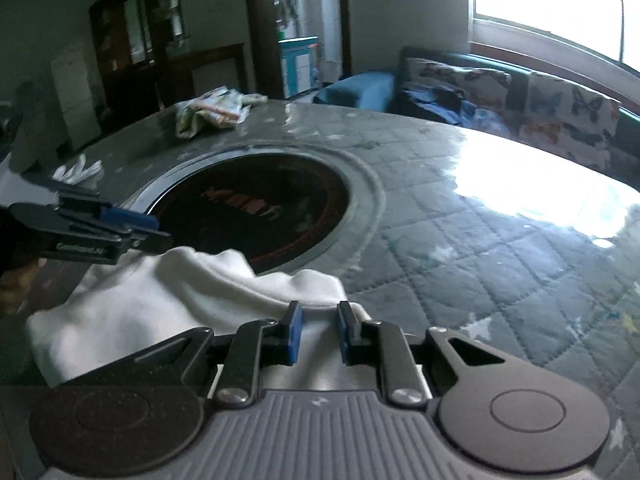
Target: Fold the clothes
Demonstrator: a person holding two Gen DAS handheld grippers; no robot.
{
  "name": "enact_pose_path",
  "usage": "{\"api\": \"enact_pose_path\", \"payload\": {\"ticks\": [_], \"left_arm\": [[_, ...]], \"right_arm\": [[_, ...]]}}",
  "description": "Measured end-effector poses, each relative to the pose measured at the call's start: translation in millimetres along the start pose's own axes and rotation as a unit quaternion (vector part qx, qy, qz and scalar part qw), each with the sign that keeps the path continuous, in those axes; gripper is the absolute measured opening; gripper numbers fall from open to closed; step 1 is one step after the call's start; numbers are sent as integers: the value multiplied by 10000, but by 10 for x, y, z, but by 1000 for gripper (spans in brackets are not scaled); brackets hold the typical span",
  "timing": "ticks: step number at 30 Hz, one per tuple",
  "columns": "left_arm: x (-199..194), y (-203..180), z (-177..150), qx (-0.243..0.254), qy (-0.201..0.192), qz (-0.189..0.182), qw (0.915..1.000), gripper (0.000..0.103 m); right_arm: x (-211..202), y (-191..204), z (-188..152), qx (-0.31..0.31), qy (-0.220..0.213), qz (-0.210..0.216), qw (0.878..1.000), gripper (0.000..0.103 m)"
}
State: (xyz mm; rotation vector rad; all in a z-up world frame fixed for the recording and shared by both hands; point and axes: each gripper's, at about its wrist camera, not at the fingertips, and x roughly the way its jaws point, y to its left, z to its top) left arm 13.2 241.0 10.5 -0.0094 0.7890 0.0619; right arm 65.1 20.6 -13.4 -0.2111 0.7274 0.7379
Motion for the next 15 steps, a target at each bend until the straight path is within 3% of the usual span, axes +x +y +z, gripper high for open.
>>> {"api": "enact_pose_path", "payload": {"ticks": [5, 9, 15], "left_arm": [[-187, -94, 5, 26, -239, -122, 9996, 34], [-301, -277, 14, 135, -284, -465, 9984, 34], [-207, -500, 39, 209, -130, -875, 9959, 34]], "right_arm": [[-43, 52, 44, -65, -128, 82, 9999, 17], [78, 69, 57, -95, 10, 75, 9999, 17], [30, 117, 73, -55, -132, 14, 9999, 23]]}}
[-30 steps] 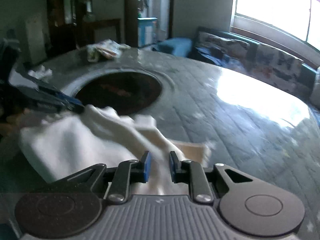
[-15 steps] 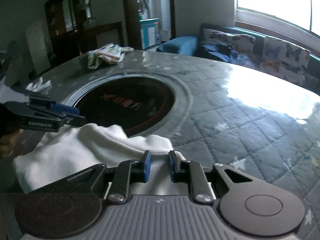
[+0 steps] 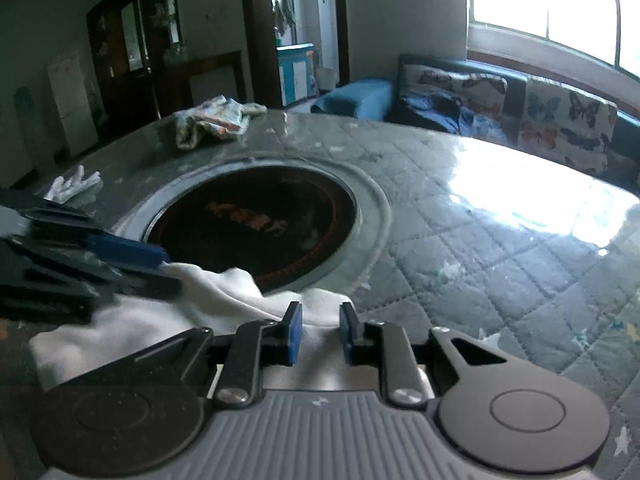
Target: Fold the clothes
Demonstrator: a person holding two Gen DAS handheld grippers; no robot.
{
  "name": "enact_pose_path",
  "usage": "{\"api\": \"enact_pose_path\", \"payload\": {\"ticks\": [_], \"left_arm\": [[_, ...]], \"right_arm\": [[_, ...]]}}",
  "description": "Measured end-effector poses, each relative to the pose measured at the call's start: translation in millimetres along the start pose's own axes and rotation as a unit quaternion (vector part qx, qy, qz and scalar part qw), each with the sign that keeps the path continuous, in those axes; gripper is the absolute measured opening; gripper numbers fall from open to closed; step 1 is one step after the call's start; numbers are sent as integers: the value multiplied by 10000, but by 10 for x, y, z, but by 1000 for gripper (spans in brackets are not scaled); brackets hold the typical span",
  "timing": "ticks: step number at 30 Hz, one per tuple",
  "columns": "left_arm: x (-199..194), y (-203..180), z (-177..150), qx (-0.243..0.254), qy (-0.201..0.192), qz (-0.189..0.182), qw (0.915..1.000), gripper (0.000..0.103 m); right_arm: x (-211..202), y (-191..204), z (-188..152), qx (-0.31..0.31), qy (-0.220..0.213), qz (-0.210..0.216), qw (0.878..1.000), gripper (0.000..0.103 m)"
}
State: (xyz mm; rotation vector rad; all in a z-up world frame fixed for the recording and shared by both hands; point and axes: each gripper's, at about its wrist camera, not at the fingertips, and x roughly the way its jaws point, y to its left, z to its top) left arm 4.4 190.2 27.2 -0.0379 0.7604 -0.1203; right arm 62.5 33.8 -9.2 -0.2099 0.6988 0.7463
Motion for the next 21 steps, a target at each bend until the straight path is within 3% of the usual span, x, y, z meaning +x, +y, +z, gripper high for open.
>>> {"api": "enact_pose_path", "payload": {"ticks": [2, 9, 16, 21], "left_arm": [[51, -49, 7, -2, 34, -70, 10000, 34], [238, -131, 29, -40, 158, -81, 9998, 34], [303, -103, 3, -101, 186, -68, 9998, 34], [302, -119, -4, -61, 174, -30, 9998, 34]], "right_arm": [[-26, 55, -11, -118, -10, 59, 9999, 28], [99, 71, -42, -131, 78, 19, 9999, 28], [-145, 116, -123, -267, 109, 143, 9995, 28], [-304, 305, -268, -692, 88, 328, 9970, 28]]}}
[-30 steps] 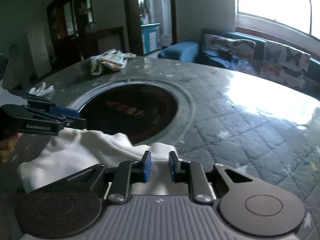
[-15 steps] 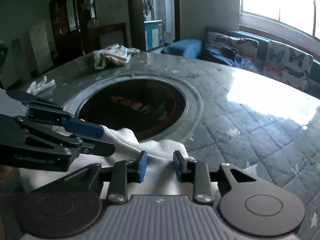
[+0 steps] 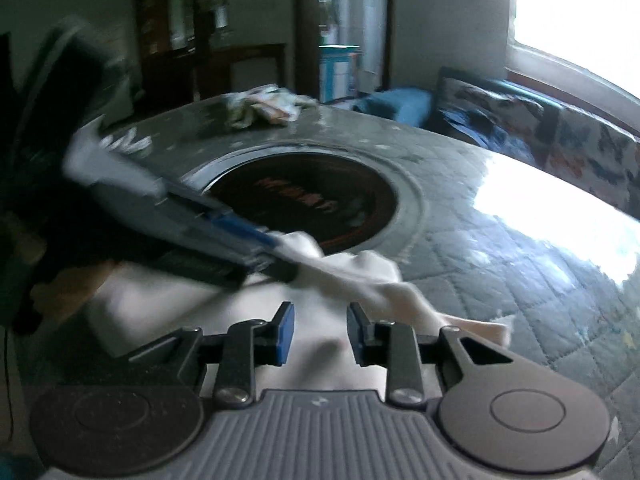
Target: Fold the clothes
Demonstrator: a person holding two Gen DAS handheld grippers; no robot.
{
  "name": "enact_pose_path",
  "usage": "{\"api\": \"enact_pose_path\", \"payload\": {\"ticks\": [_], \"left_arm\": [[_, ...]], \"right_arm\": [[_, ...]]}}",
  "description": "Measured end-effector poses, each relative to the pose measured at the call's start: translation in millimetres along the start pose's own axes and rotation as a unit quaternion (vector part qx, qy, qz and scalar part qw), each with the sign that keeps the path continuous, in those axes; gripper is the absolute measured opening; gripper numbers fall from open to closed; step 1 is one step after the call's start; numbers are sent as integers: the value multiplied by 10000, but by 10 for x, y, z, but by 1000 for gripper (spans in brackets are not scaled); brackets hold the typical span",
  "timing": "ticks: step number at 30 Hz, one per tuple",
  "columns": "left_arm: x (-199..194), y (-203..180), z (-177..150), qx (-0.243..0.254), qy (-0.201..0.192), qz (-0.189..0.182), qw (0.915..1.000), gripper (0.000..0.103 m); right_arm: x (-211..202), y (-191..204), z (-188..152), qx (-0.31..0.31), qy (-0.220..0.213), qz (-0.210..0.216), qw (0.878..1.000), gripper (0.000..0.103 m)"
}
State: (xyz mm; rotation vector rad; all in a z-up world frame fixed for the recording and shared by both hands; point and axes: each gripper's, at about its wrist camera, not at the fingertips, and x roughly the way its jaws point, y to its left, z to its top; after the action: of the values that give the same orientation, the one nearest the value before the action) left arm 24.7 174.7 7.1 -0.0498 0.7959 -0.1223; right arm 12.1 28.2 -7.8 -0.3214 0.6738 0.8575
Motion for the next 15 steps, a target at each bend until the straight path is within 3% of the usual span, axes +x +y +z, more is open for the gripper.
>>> {"api": "enact_pose_path", "payload": {"ticks": [11, 15], "left_arm": [[18, -19, 2, -32, -21, 108, 9999, 35], [17, -24, 7, -33, -8, 125, 9999, 36]], "right_arm": [[-289, 267, -328, -465, 41, -40, 9989, 23], [-380, 232, -448, -239, -15, -19, 9997, 23]]}}
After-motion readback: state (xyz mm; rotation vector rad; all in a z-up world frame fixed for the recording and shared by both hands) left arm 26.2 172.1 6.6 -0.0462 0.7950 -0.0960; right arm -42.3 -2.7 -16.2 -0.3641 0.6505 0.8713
